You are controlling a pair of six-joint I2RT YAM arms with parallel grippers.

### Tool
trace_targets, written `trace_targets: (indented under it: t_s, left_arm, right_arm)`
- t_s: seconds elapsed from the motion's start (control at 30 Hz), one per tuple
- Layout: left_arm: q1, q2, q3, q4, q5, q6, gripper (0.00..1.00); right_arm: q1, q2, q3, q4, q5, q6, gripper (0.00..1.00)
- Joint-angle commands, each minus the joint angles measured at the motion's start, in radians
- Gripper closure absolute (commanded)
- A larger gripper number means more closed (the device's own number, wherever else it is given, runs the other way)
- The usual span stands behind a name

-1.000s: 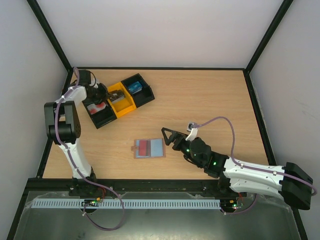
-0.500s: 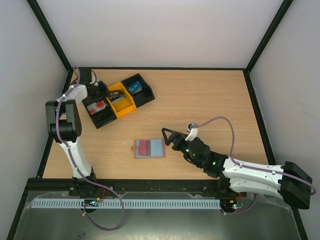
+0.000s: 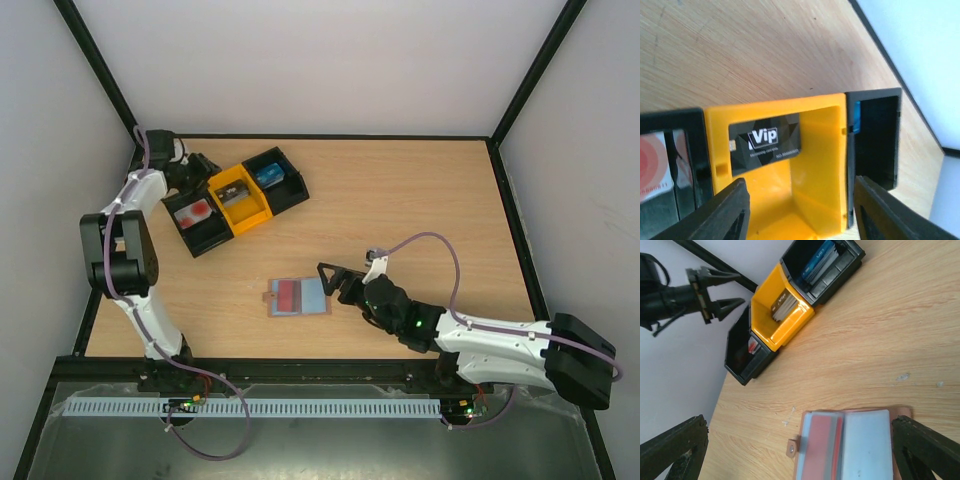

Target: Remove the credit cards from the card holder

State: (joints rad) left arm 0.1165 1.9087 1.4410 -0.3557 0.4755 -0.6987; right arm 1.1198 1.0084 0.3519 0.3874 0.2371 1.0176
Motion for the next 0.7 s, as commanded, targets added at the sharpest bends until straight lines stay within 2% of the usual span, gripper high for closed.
trace_targets:
  t_s: [0.0, 0.13, 0.2, 0.33, 0.5, 0.67]
  left_arm:
    - [0.001, -0.123, -0.06, -0.008, 0.037, 0.028, 0.37]
    - [0.0, -0.201, -0.102, -0.061, 0.076, 0.08, 0.26]
    - [-0.001, -0.251, -0.118, -0.083, 0.089, 0.105, 0.15]
    - [-0.005, -0.352, -0.167, -0.123, 0.091, 0.158, 0.01]
    - [-0.011, -0.479, -0.289, -0.125, 0.129, 0.201, 0.0]
    - [-0.02, -0.545, -0.408, -0.136, 0.214, 0.24, 0.0]
  right_arm:
    - [0.005, 0.017, 0.035, -0.048, -0.007, 0.027, 0.02]
    - [0.005, 0.041, 0.05, -0.047, -0.033, 0.033, 0.02]
    - [0.005, 0.058, 0.069, -0.066, -0.039, 0.032, 0.02]
    - [0.005, 0.088, 0.092, -0.087, -0.055, 0.034, 0.02]
    - [0.005, 0.135, 0.116, -0.088, -0.088, 0.042, 0.02]
    - [0.004, 0.191, 0.118, -0.058, -0.133, 0.053, 0.02]
